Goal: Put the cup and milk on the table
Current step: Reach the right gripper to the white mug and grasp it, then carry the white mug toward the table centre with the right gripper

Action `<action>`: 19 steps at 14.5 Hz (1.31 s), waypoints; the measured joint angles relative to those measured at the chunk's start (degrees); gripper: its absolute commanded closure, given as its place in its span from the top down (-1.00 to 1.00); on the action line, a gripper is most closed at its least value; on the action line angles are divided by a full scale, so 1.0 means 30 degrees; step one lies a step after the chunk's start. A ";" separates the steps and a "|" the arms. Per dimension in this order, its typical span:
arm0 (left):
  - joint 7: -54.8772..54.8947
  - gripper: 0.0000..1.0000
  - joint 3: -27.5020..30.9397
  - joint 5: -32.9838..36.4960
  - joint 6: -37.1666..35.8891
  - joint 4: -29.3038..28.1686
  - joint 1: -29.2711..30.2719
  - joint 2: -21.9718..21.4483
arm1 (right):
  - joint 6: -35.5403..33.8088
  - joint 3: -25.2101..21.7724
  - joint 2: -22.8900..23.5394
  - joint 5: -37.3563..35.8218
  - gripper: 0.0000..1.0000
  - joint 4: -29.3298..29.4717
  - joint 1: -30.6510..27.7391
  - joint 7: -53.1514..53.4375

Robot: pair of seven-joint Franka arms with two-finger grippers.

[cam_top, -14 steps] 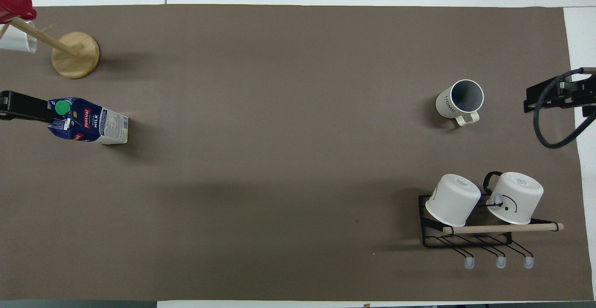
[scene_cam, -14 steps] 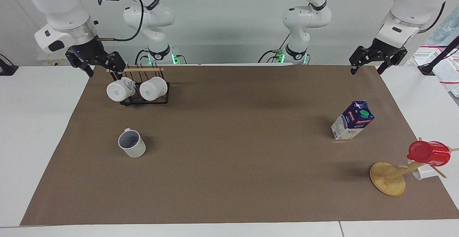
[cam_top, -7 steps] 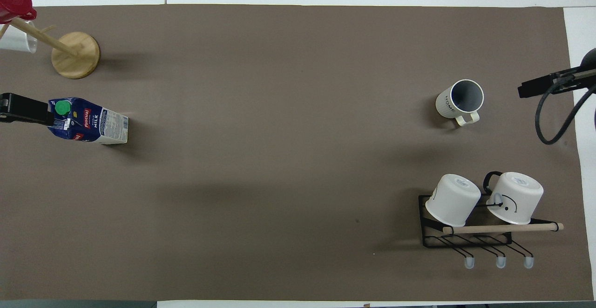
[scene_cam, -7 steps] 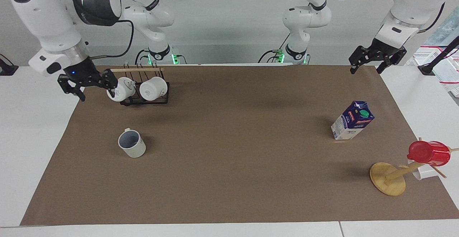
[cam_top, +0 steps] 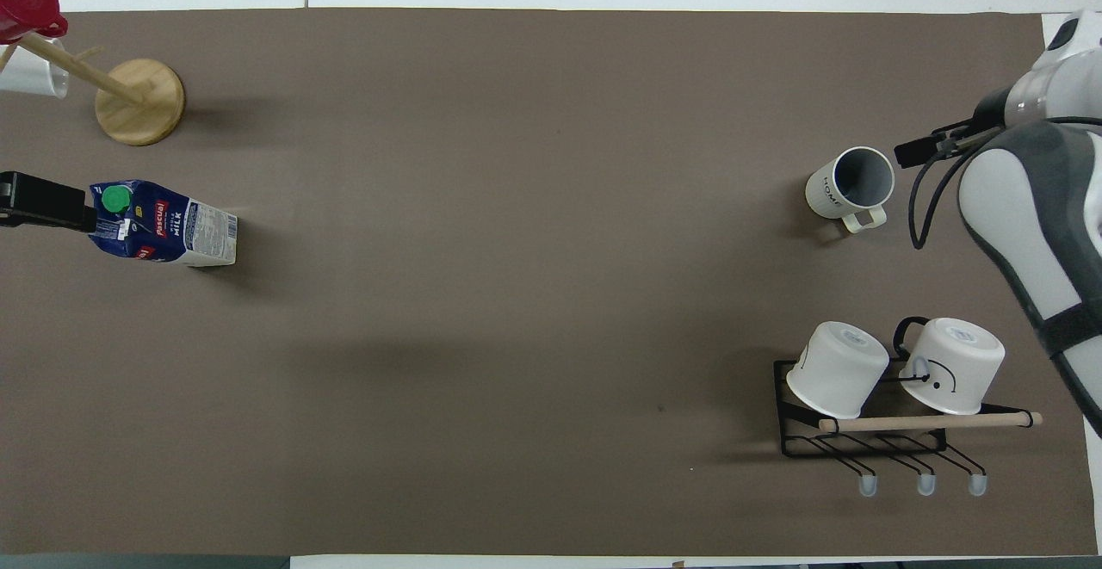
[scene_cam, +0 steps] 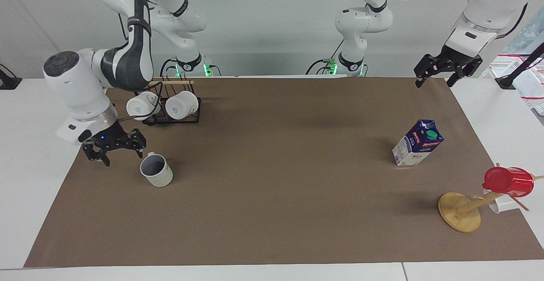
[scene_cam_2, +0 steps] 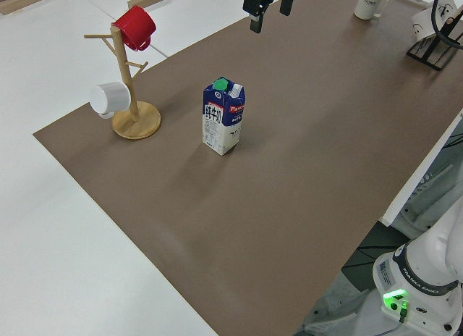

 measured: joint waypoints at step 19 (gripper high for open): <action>0.0027 1.00 0.0056 0.0000 0.8805 -0.6521 0.1369 0.0314 | 0.2030 0.0073 0.2452 0.1909 -1.00 -0.0211 0.0093 -0.3926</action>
